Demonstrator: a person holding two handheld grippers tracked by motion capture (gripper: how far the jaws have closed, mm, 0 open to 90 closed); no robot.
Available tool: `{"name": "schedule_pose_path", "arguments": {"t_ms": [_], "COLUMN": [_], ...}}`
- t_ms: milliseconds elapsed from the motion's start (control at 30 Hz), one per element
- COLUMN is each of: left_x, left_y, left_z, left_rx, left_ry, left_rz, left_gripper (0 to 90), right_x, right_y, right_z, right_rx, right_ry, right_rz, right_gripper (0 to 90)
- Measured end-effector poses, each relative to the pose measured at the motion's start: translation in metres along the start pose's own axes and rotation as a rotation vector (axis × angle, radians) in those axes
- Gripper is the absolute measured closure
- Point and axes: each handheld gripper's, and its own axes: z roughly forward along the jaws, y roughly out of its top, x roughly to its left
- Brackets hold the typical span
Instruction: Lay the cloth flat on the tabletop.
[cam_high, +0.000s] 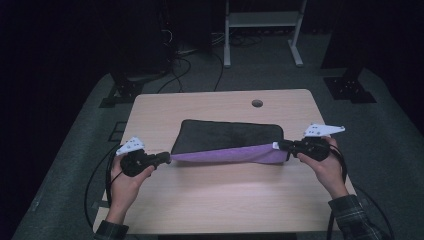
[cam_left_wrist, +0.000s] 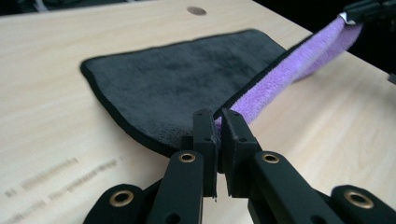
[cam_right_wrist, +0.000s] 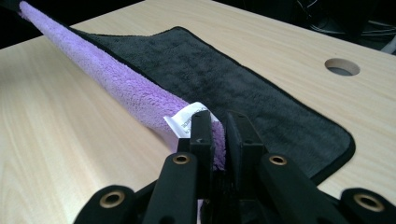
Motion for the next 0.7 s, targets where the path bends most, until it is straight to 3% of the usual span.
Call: {"name": "schedule_pose_path", "arguments": {"t_ms": [167, 467, 700], "left_x": [-0.011, -0.021, -0.03], "left_y": [-0.016, -0.045, -0.06], "left_z": [-0.005, 0.0, 0.003], "left_rx": [0.019, 0.104, 0.181], "left_ry": [-0.038, -0.057, -0.079], "left_rz": [-0.008, -0.013, 0.007], "left_gripper": [84.9, 84.8, 84.8], "right_x": [0.007, 0.02, 0.029], "right_y": [-0.012, -0.041, -0.064], "right_z": [-0.006, -0.008, -0.007], "right_rx": [0.02, 0.091, 0.15], "right_ry": [0.001, 0.028, 0.045], "right_rz": [-0.012, -0.009, -0.002], "right_gripper": [80.7, 80.5, 80.0]}}
